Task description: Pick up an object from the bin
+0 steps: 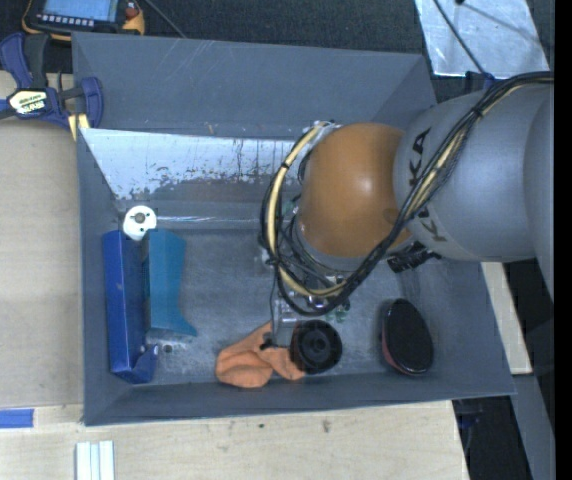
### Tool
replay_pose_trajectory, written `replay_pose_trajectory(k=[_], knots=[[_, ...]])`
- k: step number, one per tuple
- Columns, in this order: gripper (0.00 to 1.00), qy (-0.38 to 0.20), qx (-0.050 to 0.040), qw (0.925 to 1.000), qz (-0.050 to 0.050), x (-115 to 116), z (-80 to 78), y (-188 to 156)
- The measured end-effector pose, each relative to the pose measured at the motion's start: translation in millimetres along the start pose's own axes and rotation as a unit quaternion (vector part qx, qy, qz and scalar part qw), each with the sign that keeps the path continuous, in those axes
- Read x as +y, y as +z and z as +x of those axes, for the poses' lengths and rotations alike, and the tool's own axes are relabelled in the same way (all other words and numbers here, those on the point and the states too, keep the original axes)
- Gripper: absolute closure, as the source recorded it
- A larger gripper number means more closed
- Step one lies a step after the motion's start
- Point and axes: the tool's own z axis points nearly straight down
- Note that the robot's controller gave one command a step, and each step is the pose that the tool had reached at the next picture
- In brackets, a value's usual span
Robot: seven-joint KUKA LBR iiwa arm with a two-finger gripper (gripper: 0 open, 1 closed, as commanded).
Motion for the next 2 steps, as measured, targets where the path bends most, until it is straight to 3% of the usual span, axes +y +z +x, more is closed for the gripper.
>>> replay_pose_trajectory(k=[1, 2], knots=[[0.0, 0.001, -0.0041, 1.0, -0.001, 0, -1.8, -5], [0.0, -0.042, -0.0064, 0.9991, 0.0, -13, 9.4, 35]])
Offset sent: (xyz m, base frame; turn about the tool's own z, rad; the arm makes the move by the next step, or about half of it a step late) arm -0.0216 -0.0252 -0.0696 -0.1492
